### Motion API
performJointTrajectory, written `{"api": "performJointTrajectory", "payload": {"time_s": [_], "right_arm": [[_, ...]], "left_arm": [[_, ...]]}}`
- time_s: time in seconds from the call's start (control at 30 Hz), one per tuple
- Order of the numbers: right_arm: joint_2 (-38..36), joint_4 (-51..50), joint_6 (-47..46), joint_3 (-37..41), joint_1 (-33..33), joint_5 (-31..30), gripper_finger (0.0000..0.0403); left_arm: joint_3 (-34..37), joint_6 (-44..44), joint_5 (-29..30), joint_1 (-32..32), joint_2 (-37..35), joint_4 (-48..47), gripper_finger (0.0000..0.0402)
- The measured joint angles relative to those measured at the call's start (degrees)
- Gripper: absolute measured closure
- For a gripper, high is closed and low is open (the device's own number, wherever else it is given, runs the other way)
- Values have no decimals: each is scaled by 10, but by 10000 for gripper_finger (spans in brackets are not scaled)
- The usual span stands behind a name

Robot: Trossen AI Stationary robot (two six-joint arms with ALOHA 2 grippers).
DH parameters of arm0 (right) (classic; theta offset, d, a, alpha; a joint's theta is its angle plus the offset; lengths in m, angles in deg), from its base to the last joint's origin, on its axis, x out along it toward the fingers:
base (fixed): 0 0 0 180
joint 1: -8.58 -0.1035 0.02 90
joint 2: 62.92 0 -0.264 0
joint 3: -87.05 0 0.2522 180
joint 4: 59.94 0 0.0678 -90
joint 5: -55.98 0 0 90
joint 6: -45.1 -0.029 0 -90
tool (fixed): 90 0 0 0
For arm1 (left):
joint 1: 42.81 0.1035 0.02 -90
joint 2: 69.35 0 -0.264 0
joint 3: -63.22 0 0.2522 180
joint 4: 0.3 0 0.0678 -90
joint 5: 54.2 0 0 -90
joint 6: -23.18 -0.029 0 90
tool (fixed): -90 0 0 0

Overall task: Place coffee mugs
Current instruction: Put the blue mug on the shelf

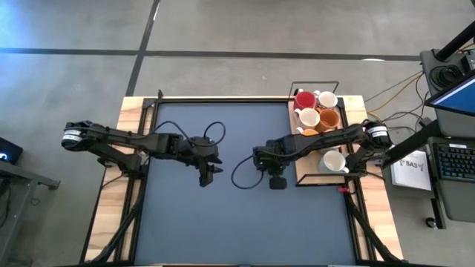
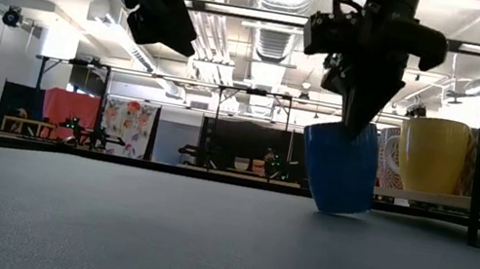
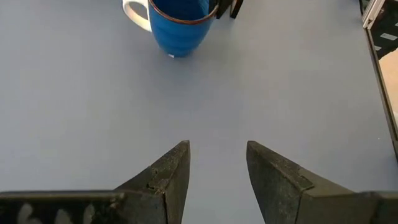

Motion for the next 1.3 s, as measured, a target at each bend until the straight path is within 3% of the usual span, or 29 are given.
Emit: {"api": "performJointTrajectory", "payload": {"time_s": [0.33,0.57,0.73,0.93,1.3], "right_arm": [[-25,9,177,0,1,-2,390],[-19,15,214,14,2,54,384],[-11,15,235,19,0,60,382],[-11,14,162,18,1,55,366],[-18,-23,1,11,1,56,284]], "left_arm": [[0,0,0,0,0,-1,260],[0,0,2,0,0,-2,260],[0,0,4,0,0,-3,260],[0,0,4,0,0,-3,260],[0,0,5,0,0,-3,260]]}}
